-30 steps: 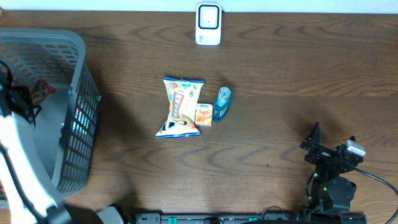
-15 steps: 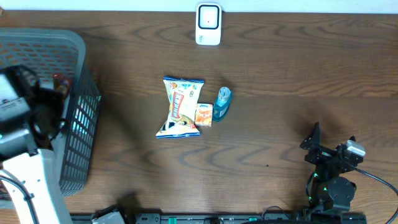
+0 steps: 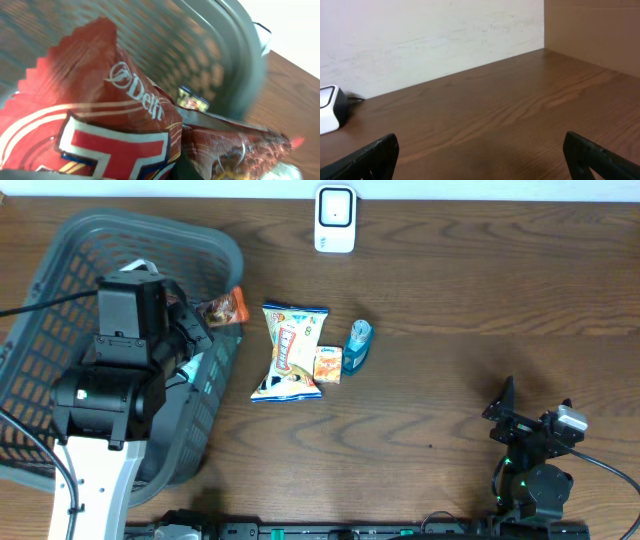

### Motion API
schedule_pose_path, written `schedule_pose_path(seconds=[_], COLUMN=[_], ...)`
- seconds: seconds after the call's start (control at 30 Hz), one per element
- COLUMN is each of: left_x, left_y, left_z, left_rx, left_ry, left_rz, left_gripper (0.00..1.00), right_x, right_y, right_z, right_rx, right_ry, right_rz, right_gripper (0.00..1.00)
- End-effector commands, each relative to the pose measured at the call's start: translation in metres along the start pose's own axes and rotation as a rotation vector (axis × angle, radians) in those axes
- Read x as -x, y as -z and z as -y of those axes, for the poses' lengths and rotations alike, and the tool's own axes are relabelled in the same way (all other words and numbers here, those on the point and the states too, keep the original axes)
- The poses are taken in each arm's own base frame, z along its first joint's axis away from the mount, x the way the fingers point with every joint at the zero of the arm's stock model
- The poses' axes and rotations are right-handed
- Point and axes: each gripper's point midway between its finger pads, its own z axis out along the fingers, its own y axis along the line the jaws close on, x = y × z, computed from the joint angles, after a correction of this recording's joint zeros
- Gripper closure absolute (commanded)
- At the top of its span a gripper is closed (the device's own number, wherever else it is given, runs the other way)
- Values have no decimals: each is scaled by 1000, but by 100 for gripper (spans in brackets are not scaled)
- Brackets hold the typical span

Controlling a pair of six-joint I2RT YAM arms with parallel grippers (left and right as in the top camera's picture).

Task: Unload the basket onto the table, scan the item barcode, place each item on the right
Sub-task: 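Lift the red Top bar out toward the scanner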

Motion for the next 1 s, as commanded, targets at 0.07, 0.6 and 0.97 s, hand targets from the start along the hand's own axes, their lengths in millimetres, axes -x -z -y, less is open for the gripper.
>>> schedule_pose_path(seconds=[0.07, 0.6, 0.97], left_x=[29, 79, 30], left_y=[8, 86, 96], left_z=[-44, 14, 124], left_rx=[248, -149, -703], left_ry=[-13, 16, -287], left_rz=[160, 402, 173], left_gripper=[93, 93, 93], right_x=[-1, -1, -1], right_y=[0, 0, 0], right_z=[2, 2, 2], right_rx=[-7, -7, -7], right_ry=[11, 11, 11], right_rz=[-1, -2, -1], right_gripper=[1, 1, 1])
